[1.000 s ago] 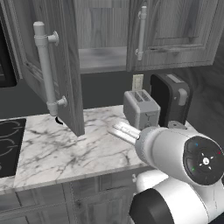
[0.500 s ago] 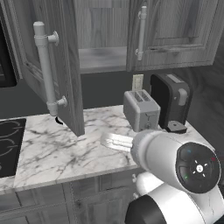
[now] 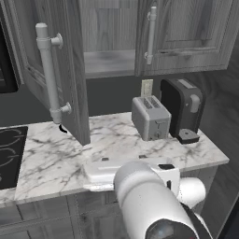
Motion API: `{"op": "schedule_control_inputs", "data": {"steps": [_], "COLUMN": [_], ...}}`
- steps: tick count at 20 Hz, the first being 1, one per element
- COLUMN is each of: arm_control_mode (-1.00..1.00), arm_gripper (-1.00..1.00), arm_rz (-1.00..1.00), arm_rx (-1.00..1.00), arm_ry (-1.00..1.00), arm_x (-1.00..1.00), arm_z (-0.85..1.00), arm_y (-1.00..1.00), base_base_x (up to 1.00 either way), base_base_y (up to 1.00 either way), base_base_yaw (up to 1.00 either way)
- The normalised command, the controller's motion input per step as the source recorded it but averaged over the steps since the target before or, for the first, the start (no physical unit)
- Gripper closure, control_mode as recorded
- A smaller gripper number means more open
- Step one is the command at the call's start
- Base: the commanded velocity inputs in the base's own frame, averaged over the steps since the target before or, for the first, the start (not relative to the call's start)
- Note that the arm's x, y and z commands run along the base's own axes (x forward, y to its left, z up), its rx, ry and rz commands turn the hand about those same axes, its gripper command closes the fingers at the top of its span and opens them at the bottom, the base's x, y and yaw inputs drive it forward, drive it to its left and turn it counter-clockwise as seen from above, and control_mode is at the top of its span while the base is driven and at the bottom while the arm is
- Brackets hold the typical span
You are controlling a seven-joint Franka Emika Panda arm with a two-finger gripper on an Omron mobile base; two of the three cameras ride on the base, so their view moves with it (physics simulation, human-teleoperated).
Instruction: Close all open cabinet doors.
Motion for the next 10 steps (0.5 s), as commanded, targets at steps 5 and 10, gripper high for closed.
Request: {"op": "schedule_control_inputs", "data": {"steps": [5,10], "arm_control_mode": [-1.0,-1.0], "arm_gripper": [-1.0,-1.0], "arm_rz": [0.01,-0.01], "arm_rx": [-0.21,-0.17], "arm_ry": [-0.14,-0.05], "arm_x": [-0.03,0.33], "arm_z": [0.0,0.0], "arm_y": [0.47,0.51], "base_base_x": [0.0,0.0], "base_base_y": [0.0,0.0], "base_base_yaw": [0.0,0.0]}}
